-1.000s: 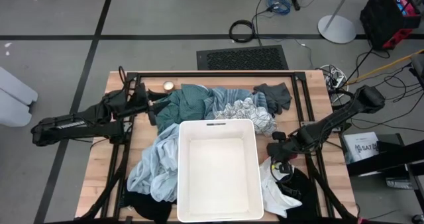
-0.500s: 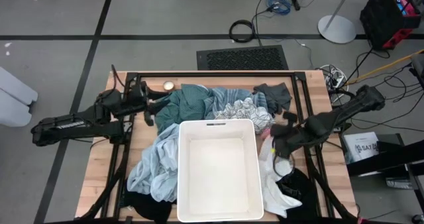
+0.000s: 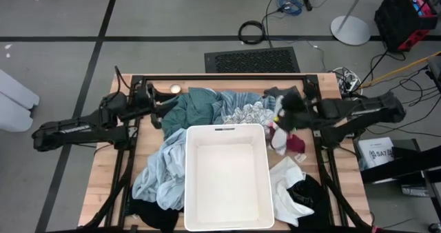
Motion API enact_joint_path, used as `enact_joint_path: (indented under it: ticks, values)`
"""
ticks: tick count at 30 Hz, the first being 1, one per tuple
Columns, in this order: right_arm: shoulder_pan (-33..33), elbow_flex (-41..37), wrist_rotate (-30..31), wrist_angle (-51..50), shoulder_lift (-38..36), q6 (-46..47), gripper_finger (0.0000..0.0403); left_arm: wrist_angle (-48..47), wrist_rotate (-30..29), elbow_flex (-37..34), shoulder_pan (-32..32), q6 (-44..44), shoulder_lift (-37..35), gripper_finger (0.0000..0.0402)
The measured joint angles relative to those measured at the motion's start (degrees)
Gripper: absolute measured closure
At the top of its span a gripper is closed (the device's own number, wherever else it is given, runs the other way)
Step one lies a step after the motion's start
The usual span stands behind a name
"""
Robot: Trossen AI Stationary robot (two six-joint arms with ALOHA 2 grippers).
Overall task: Sort clothes
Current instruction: Put the sock into the white laundry bin
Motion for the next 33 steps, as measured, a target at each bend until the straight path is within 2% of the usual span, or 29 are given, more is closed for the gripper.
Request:
enact_joint_path:
  ticks: [2,6,11,16,22,28,33]
  values:
    - [-3.7,0.1,-1.1,11.3,0.0,-10.5,0.0403,0.4,0.0,0.0,1.7,-1.1,1.4,0.0219]
    - [-10.9,0.2,-12.0,31.7,0.2,-26.0,0.0403,4.6,2.1,0.0,5.9,-3.5,5.2,0.0219]
    - [-17.9,0.2,-24.3,43.4,2.2,-32.3,0.0403,17.2,11.1,0.0,10.0,-4.6,11.2,0.0219]
    - [-21.7,0.2,-33.7,50.8,7.4,-33.4,0.0403,27.5,15.4,0.2,13.3,-8.9,19.1,0.0219]
    - [-23.0,0.3,-37.3,59.7,14.0,-33.4,0.0403,28.7,18.7,4.8,14.3,-10.5,29.5,0.0219]
    - [-22.8,4.8,-37.7,59.9,19.6,-33.0,0.0403,30.6,22.7,9.7,12.8,-10.5,37.7,0.0219]
    - [-21.8,9.6,-37.7,60.0,22.2,-34.1,0.0403,30.6,22.9,12.6,11.4,-10.4,42.3,0.0219]
